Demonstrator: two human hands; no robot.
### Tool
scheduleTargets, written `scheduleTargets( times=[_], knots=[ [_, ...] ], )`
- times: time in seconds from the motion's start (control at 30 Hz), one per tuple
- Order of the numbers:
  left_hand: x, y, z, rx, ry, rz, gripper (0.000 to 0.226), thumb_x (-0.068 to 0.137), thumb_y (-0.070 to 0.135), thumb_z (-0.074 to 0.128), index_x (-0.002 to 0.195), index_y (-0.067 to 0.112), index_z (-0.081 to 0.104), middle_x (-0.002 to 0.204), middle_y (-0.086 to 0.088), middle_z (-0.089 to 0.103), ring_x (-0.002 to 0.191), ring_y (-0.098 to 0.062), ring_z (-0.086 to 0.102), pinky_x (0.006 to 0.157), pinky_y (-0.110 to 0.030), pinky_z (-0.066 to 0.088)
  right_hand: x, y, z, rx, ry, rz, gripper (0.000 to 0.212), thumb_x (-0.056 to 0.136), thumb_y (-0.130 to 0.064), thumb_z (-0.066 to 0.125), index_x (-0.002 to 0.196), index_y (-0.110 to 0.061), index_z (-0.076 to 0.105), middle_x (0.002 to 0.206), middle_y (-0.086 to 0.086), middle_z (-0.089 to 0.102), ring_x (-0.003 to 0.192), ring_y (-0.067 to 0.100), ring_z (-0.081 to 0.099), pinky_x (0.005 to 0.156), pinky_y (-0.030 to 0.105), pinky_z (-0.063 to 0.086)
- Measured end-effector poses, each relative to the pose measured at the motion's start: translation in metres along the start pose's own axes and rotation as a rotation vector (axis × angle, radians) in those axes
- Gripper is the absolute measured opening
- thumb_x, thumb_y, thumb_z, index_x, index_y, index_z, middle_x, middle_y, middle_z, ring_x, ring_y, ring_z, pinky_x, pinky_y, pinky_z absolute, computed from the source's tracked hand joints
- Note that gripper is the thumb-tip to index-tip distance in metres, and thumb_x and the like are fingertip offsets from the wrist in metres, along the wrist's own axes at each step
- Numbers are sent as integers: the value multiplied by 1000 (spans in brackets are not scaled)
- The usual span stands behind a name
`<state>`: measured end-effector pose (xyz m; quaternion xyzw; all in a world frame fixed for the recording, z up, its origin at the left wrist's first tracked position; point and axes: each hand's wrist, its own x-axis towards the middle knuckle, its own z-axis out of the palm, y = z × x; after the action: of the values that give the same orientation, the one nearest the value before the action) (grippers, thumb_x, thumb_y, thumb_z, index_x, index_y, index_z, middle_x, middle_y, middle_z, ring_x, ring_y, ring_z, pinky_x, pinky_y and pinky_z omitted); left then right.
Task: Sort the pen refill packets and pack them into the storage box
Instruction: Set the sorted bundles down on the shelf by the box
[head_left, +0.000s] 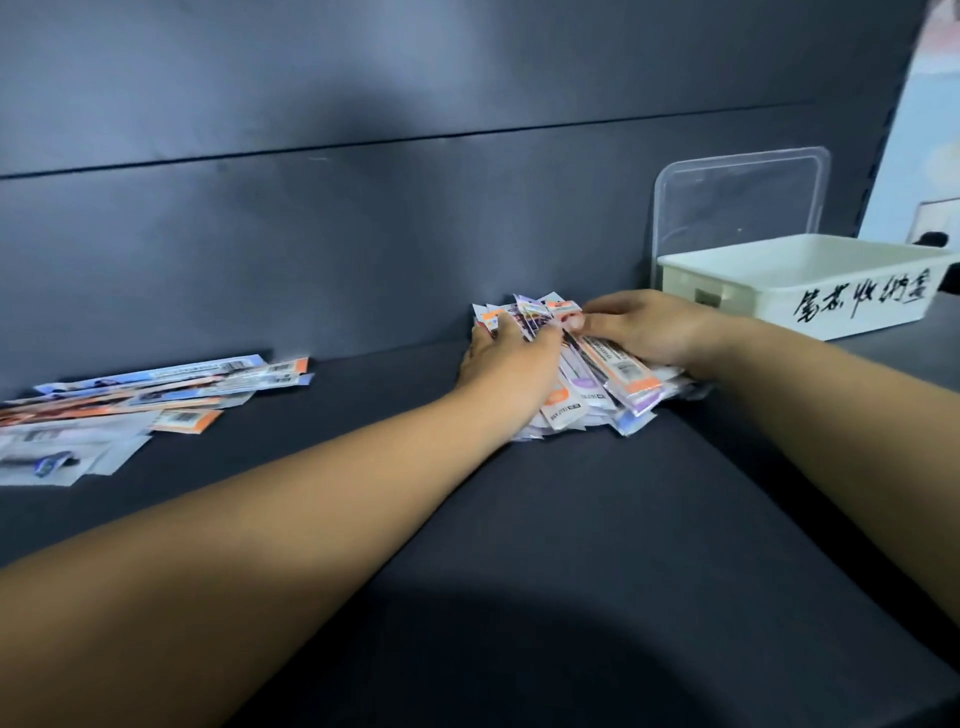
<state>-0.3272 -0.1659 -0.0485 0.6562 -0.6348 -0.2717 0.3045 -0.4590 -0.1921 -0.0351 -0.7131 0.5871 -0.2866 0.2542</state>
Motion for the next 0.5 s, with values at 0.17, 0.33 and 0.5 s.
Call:
scheduleTargets(
  times=[0.17, 0.33, 0.5],
  knots=[
    [-2, -13, -13, -225, -16, 17, 32, 95, 11, 34, 66, 21, 43, 73, 4, 45, 68, -15, 43, 46, -6, 30, -4, 0, -2, 57, 56, -31, 33, 90, -37, 50, 109, -15, 65, 110, 8, 67, 97, 22, 62, 58, 4, 41],
    [-5, -13, 0, -239, 0, 51, 29, 89, 7, 35, 98, 25, 56, 128, -16, 52, 112, -33, 54, 77, -26, 44, -4, 4, 1, 92, -1, -46, 32, 90, -32, 52, 118, -19, 60, 97, 0, 59, 87, 11, 53, 46, -5, 31],
    [-8, -9, -5, -313, 58, 122, 42, 94, 12, 32, 132, 20, 47, 138, 2, 42, 85, -12, 52, 55, -8, 37, -5, -3, -2, 56, 23, -56, 25, 91, -30, 50, 109, -16, 61, 80, -4, 59, 71, 9, 55, 41, -2, 33]
  ],
)
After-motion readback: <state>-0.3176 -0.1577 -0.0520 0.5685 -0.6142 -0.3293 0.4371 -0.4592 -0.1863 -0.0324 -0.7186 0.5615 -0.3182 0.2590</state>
